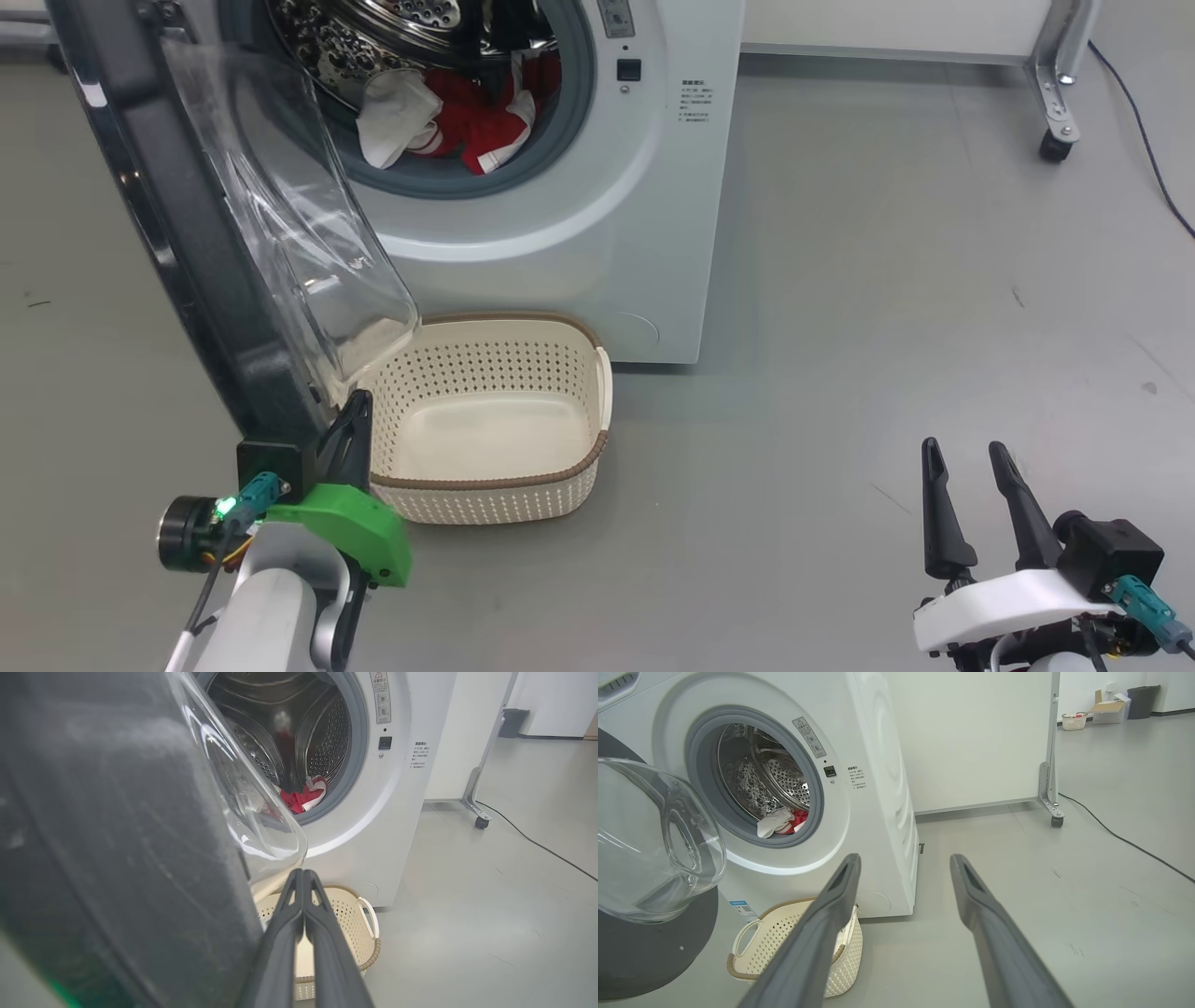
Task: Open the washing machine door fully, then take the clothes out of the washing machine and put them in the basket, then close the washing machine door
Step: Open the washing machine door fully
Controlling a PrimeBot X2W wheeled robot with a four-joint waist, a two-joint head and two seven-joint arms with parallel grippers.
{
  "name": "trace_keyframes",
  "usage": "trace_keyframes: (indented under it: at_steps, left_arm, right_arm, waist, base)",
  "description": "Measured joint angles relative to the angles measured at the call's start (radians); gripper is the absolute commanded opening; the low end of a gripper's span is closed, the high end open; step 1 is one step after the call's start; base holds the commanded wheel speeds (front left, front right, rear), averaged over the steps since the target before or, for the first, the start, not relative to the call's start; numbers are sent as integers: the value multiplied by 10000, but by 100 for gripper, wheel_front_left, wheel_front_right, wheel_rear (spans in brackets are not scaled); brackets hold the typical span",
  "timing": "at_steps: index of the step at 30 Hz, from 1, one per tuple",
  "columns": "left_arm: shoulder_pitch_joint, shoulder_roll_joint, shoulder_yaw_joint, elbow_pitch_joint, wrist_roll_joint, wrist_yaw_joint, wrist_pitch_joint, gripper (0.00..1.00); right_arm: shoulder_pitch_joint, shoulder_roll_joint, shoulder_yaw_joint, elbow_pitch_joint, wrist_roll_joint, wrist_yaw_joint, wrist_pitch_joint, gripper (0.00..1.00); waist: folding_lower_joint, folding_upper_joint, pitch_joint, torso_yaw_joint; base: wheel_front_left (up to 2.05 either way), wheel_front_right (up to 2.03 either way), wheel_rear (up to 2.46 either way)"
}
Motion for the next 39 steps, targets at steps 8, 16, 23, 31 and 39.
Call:
trace_keyframes:
  at_steps: [8,16,23,31,39]
  left_arm:
    - [-13,6,84,196,-59,0,-188,0]
    - [-14,157,439,313,-198,19,-399,0]
    - [-23,395,961,320,-537,186,-575,0]
    - [-244,696,1618,221,-779,357,-704,0]
    - [-464,968,2326,153,-1208,454,-836,0]
  right_arm:
    - [38,36,-15,61,-21,77,0,100]
    - [84,94,63,82,-107,150,0,100]
    - [79,100,161,90,-205,203,0,100]
    - [8,48,215,56,-299,205,0,100]
    - [-210,-77,151,-8,-422,238,0,100]
  waist:
    - [0,0,-97,607]
    - [0,0,-47,1193]
    - [0,0,279,1378]
    - [0,0,751,1475]
    - [0,0,1301,1602]
  base:
    - [0,0,0]
    - [0,0,0]
    - [0,0,0]
    - [0,0,0]
    - [0,0,0]
